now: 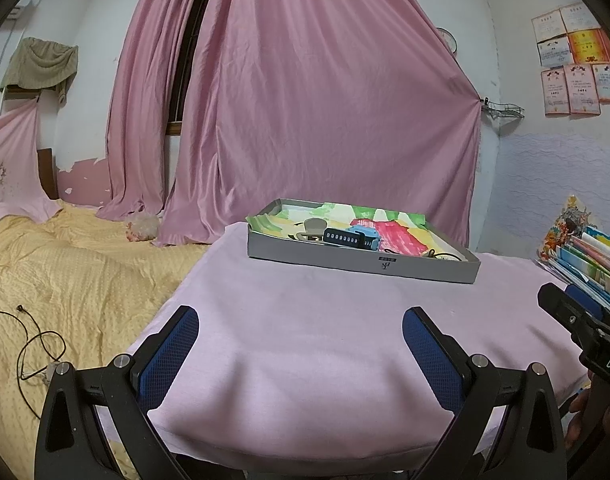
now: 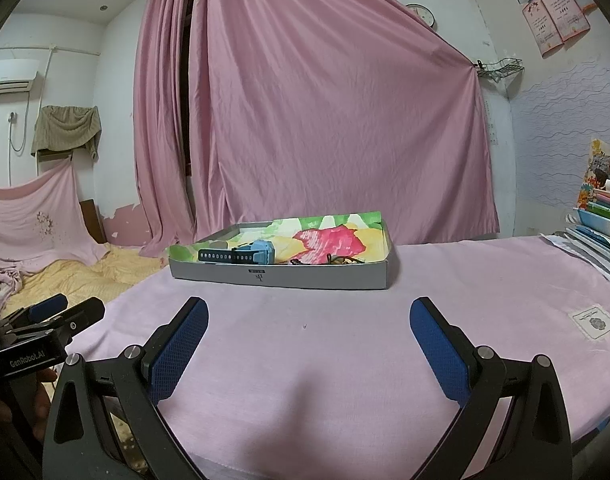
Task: Organize jewelry
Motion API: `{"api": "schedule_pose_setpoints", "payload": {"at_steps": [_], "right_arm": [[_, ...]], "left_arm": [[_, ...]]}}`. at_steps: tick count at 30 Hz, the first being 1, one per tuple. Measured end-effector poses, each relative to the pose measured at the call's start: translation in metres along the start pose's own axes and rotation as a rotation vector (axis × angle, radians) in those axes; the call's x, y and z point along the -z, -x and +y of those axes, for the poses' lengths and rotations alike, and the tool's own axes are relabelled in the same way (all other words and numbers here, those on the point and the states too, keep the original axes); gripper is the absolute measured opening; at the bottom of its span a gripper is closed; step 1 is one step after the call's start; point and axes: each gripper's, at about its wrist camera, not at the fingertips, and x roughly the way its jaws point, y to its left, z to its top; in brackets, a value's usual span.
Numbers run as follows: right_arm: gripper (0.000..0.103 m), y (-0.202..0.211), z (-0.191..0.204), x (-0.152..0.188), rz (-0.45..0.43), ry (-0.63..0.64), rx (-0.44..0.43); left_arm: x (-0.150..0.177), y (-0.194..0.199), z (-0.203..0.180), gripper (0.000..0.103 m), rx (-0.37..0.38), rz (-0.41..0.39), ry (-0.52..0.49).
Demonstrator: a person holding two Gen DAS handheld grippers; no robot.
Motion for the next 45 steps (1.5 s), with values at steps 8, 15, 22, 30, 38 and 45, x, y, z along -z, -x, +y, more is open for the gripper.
{"api": "schedule_pose_setpoints", "payload": {"at_steps": [8, 15, 22, 30, 38, 45], "right_arm": [[0.099, -0.0013, -0.0001, 0.0004, 0.001, -0.001, 0.002], [0.099, -0.0013, 0.0001, -0.0004, 0.002, 0.000, 0.002], [0.099, -0.0020, 0.0000, 0.0015, -0.001, -0.001, 0.003], [0.099, -0.0051, 0.0009, 0.0043, 0.006, -0.002, 0.007], [0.099, -0.0039, 0.0023, 0.0056, 0.005, -0.004, 0.010], [0.099, -0.0031, 0.0029, 0.0058, 0.008, -0.004, 0.010]], "left_arm": [[0.0004, 0.0001, 0.0004, 0.102, 0.000, 0.002, -0.001], [0.0002, -0.0001, 0.0005, 0.102, 0.000, 0.003, -0.003], [0.0013, 0.0002, 0.0025, 0.102, 0.003, 0.003, -0.001], [0.0022, 0.0004, 0.0045, 0.102, 0.000, 0.014, 0.000], [0.0030, -0.0013, 0.0010, 0.102, -0.004, 0.022, -0.016], [0.0034, -0.0015, -0.0001, 0.102, -0.001, 0.026, -0.019]]}}
